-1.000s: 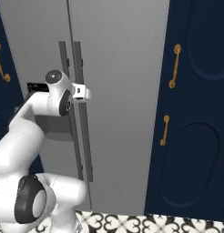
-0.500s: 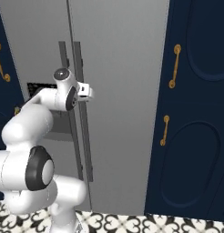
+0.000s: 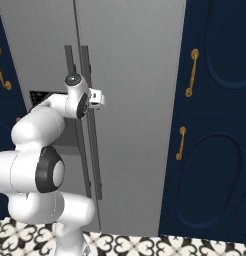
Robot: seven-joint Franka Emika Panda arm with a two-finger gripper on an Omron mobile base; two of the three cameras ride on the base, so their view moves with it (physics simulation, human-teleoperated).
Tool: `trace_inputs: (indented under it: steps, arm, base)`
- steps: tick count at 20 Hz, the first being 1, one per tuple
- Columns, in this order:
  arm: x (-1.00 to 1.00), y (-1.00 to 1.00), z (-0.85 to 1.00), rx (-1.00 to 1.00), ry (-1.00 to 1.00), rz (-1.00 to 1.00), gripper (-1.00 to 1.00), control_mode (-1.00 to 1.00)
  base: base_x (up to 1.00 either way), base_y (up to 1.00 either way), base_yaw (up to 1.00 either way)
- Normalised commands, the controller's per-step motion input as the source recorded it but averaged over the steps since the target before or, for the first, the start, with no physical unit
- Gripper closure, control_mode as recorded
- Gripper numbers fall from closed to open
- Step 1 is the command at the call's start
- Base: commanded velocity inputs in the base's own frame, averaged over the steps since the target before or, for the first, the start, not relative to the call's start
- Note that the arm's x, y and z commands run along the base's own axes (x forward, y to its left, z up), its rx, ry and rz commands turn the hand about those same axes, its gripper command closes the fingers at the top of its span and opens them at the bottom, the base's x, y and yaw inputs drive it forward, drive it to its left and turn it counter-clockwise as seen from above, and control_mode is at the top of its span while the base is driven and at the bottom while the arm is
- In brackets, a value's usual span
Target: Grab a lemon wedge from the fridge and one ice cube from the ice bowl, and put them in the glass of lemonade.
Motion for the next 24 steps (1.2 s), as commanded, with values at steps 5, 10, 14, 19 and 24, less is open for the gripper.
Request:
trace_inputs:
  steps: [5,10,14,19,24]
  arm:
    - [0.44,0.00,-0.10,0.00,0.00,0.00,-1.00,-1.00]
    - [0.48,0.00,-0.32,0.00,0.00,0.00,-1.00,-1.00]
    - [0.35,0.00,-0.30,0.00,-0.05,0.00,-1.00,-1.00]
    - [0.11,0.00,-0.04,0.00,-0.01,0.00,-1.00,-1.00]
    - [0.08,0.00,0.00,0.00,0.00,0.00,1.00,-1.00]
  base:
    - [0.00,0.00,0.00]
    - [0.00,0.00,0.00]
    - [0.00,0.00,0.00]
    - [0.00,0.00,0.00]
    - [0.00,0.00,0.00]
